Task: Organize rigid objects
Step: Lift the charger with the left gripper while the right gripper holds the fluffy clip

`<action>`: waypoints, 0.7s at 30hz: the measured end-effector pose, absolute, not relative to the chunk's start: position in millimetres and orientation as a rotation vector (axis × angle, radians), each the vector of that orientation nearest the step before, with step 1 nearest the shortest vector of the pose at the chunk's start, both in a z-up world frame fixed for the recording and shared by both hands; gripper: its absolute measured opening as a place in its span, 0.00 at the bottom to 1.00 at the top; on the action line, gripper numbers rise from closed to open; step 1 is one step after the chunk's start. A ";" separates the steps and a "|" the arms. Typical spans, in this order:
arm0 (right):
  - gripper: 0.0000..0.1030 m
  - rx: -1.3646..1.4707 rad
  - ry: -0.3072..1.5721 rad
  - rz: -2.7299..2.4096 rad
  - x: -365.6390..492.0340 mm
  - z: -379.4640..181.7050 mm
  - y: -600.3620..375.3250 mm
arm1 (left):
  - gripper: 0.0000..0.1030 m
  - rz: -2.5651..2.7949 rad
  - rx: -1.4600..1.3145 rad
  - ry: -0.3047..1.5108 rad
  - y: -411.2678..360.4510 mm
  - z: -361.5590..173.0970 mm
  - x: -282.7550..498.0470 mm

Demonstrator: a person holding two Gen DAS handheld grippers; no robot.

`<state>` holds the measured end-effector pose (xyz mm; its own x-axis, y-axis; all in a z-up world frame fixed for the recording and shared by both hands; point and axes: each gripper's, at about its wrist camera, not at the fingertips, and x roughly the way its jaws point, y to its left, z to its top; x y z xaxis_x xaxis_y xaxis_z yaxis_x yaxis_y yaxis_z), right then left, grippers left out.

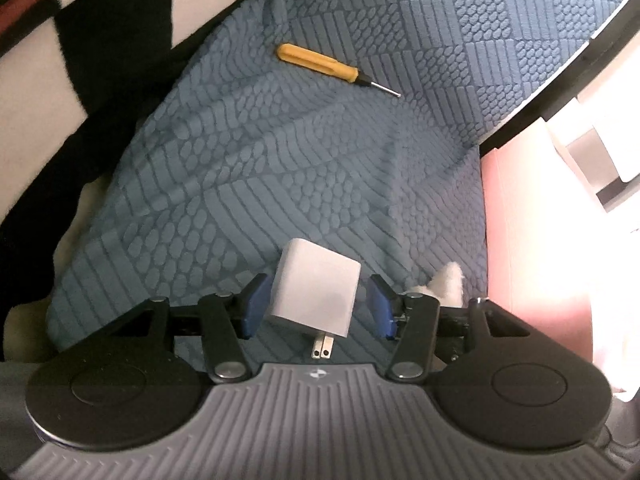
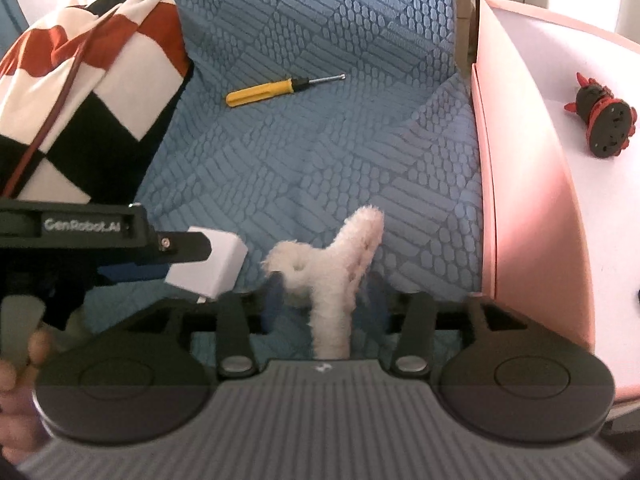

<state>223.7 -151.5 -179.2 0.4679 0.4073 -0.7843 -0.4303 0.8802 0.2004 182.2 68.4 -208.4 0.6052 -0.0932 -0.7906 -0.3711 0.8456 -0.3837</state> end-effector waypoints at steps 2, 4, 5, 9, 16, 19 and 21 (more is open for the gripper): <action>0.57 -0.017 0.959 0.519 226.7 -181.7 -150.5 | 0.61 0.169 -0.556 0.916 67.0 -208.5 182.8; 0.57 -0.005 0.973 0.529 228.1 -184.8 -149.5 | 0.61 0.166 -0.555 0.918 66.4 -209.4 183.5; 0.57 -0.008 0.979 0.535 228.3 -186.5 -148.2 | 0.61 0.164 -0.554 0.919 66.8 -209.8 184.2; 0.57 0.011 0.997 0.552 230.5 -190.7 -144.1 | 0.62 0.160 -0.553 0.924 66.3 -211.3 185.1; 0.49 -0.002 0.983 0.537 230.3 -192.6 -143.9 | 0.63 0.158 -0.539 0.927 63.8 -214.9 186.1; 0.48 -0.022 0.969 0.529 229.1 -190.8 -144.5 | 0.63 0.156 -0.514 0.926 61.3 -214.6 186.2; 0.48 -0.049 0.949 0.517 227.3 -188.6 -145.2 | 0.63 0.156 -0.496 0.926 59.2 -215.2 186.4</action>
